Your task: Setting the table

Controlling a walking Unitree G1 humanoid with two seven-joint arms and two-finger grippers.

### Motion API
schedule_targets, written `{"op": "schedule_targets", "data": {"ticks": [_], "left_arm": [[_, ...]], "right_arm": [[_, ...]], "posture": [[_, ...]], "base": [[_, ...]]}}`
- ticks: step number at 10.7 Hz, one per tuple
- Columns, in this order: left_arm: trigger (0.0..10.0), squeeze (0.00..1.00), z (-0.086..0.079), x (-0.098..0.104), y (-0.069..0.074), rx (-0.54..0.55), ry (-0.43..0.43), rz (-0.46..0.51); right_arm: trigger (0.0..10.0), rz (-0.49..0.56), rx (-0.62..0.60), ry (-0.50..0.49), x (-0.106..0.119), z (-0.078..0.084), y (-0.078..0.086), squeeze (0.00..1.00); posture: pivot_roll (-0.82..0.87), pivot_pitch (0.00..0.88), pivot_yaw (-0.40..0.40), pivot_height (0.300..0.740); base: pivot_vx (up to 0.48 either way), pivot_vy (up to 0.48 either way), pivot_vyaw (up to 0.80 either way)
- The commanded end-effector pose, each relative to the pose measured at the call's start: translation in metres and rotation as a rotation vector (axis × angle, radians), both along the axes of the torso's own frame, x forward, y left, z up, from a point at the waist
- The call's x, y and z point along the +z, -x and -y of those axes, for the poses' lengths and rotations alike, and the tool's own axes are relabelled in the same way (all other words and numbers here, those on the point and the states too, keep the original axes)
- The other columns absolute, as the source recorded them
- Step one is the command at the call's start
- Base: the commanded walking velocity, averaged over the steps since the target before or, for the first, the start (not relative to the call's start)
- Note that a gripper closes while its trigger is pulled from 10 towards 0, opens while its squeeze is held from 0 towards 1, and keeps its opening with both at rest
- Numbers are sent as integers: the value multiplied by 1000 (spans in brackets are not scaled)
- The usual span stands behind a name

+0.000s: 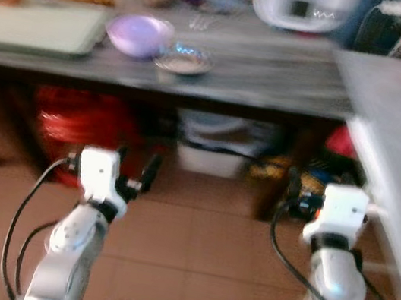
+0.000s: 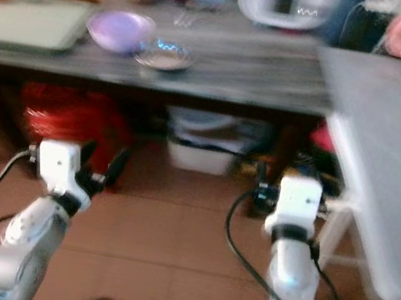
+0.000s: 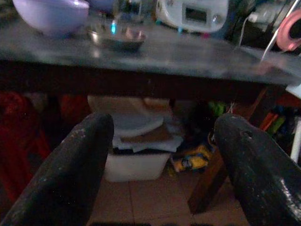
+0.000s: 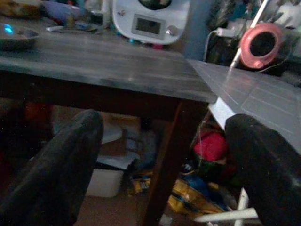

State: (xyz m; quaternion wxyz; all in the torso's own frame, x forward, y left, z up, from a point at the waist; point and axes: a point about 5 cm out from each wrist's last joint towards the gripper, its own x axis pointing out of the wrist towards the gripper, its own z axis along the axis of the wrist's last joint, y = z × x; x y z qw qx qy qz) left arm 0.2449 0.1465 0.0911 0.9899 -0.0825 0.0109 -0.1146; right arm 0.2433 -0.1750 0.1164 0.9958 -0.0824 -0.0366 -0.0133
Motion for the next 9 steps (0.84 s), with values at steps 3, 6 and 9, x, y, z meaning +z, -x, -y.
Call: {"op": "schedule_targets", "data": {"ticks": [3,6,9], "left_arm": [[10000,0,0,3,-1,5,2,8],[10000,0,1,6,-2,-10,2,16],[10000,0,-1,8,-2,-11,-3,18]], "right_arm": [[10000,26,35,11,6,-3,-4,0],[10000,41,62,16,10,-6,-9,0],[10000,44,74,12,10,-7,-12,0]], "posture": [[-72,82,29,740],[-69,96,37,740],[-61,96,41,740]], "base": [[0,-455,0],[0,-426,0],[81,-416,0]]}}
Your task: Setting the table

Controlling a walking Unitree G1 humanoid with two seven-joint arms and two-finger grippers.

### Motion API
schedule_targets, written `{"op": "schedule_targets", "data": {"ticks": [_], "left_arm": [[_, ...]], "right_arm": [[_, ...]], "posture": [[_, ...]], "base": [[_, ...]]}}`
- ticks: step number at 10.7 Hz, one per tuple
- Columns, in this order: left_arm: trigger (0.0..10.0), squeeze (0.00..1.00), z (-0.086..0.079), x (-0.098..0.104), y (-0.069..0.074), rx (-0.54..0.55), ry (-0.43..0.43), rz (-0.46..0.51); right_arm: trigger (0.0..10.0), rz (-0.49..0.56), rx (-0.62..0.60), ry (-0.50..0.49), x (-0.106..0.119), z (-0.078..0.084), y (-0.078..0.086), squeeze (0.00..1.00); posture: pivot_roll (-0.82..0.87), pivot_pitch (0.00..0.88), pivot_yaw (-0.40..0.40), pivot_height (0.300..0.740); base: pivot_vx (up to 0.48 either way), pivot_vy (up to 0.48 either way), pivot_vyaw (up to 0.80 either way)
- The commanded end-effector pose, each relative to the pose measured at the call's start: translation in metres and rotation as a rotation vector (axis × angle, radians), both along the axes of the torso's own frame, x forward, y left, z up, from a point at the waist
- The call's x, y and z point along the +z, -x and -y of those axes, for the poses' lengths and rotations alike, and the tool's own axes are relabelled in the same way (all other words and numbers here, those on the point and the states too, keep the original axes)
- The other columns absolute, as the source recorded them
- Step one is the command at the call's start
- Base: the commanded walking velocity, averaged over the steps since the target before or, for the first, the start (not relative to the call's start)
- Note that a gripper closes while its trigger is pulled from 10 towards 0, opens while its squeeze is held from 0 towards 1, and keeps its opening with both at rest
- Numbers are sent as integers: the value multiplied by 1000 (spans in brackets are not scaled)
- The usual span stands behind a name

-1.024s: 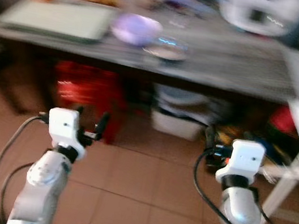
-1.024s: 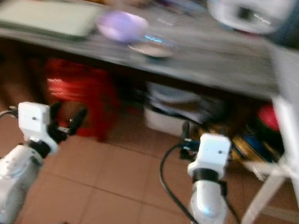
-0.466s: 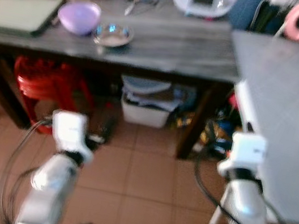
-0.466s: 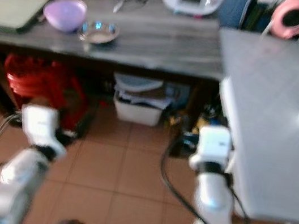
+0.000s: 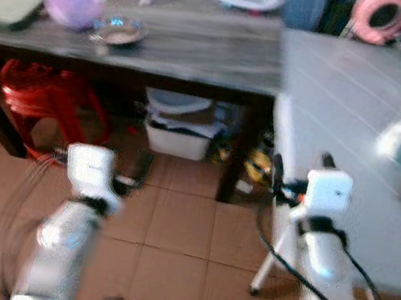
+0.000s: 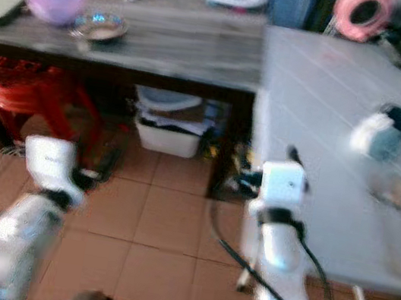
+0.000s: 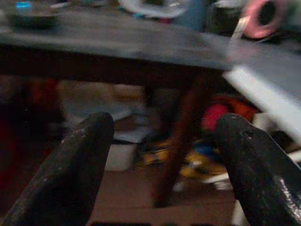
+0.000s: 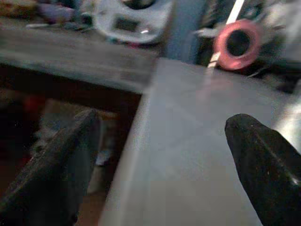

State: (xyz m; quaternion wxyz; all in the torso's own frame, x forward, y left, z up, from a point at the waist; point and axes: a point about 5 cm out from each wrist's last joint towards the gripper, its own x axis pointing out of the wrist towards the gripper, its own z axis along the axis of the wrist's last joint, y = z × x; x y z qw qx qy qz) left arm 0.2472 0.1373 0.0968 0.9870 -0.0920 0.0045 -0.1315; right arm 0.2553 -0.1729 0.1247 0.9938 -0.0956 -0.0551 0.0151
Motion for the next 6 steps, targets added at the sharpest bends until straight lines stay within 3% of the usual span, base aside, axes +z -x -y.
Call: {"op": "schedule_targets", "data": {"ticks": [1,5,6], "left_arm": [[10000,0,-9,2,0,18,-25,4],[10000,0,-9,3,-1,7,-32,6],[10000,0,-9,3,-1,7,-37,2]], "right_arm": [[10000,11,20,-18,2,-6,0,0],[10000,13,20,-11,1,-6,-3,0],[10000,13,22,-9,1,-6,-3,0]], "posture": [[-62,95,42,740],[-60,95,45,740],[-61,95,46,740]], "base": [[244,-409,0],[258,-402,0],[0,-315,0]]}}
